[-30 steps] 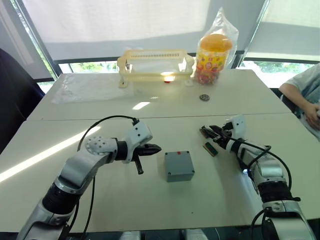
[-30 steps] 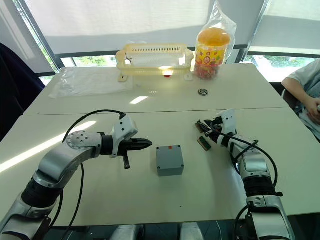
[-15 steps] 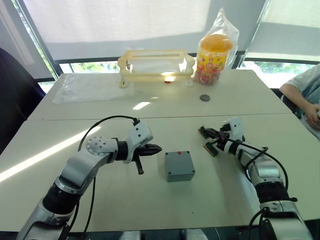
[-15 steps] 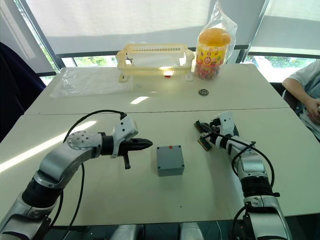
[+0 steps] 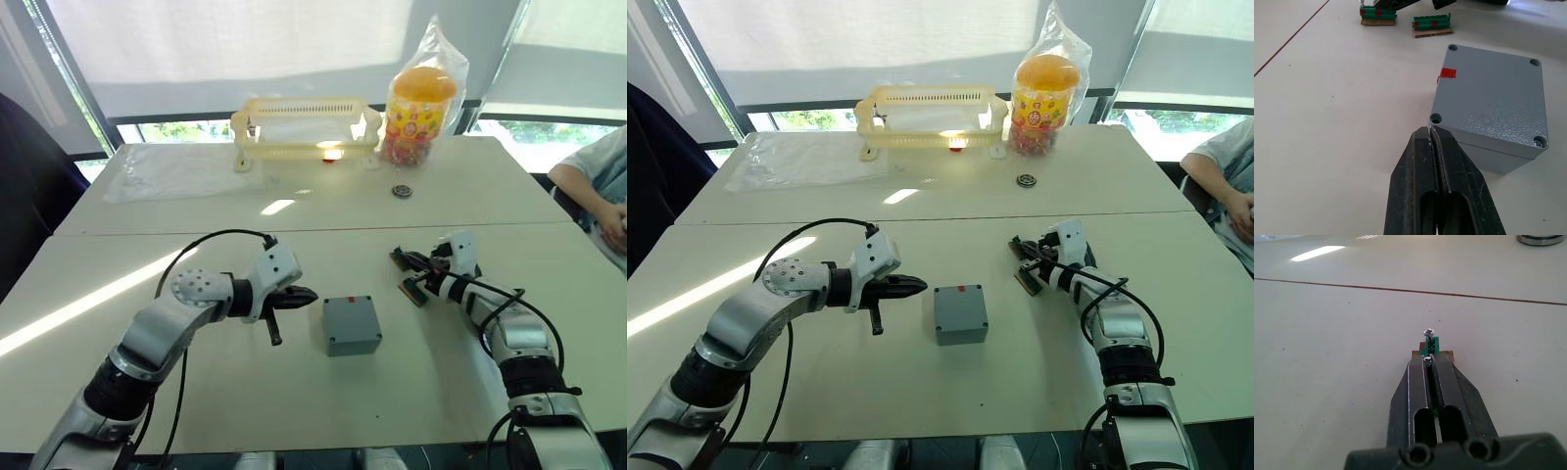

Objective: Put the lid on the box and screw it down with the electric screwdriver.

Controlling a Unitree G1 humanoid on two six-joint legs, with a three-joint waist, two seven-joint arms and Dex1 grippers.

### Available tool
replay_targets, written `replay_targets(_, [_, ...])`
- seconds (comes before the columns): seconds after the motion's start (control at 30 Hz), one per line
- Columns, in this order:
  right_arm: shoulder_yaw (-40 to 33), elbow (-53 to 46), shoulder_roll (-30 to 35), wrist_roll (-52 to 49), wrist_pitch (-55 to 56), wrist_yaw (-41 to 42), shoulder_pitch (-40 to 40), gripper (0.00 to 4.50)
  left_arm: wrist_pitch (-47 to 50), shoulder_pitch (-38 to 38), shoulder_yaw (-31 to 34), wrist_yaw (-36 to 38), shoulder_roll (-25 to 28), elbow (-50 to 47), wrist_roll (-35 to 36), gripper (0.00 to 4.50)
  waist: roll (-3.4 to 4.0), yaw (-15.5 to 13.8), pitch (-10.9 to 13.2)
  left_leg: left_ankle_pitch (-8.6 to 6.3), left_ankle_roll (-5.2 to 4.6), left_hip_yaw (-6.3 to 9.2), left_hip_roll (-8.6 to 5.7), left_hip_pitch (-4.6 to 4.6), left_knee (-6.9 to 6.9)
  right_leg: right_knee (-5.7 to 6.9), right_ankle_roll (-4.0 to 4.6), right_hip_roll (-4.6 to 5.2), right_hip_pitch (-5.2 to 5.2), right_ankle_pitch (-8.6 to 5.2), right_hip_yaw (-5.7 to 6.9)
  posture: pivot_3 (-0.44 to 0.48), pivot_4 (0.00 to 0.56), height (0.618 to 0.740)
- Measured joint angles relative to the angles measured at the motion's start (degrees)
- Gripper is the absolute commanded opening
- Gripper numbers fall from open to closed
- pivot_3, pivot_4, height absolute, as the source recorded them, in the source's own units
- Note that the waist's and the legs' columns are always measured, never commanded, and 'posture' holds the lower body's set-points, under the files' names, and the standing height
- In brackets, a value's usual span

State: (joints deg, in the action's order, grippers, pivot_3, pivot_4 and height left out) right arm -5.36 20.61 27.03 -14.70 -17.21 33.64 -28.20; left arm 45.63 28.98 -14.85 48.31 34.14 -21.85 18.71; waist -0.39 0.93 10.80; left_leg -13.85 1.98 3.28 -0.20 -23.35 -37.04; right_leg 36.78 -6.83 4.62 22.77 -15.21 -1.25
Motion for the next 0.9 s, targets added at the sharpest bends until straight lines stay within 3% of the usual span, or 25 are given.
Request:
replay_targets(0.7, [-2.7, -5.7, 0.1, -2.0, -4.2, -0.1, 0.8, 0.05, -0.2, 0.3, -0.3, 0.2, -0.7, 0.5, -0.7, 0.0, 0.0, 0.0, 0.0, 0.0, 0.0, 0.0, 0.0, 0.0, 0.0, 0.02, 0.0, 0.0, 0.01, 0.0, 0.0, 0.0, 0.15, 0.74])
replay_targets(0.9, [-4.8, -21.3, 3.4, -6.0, -11.2, -0.1, 3.2, 0.05, 0.0, 0.7, -0.1, 1.5, 0.7, 0.3, -0.4, 0.0, 0.02, -0.1, 0.0, 0.0, 0.0, 0.03, 0.0, -0.03, 0.01, 0.07, 0.0, 0.0, 0.06, -0.01, 0.0, 0.0, 0.15, 0.74])
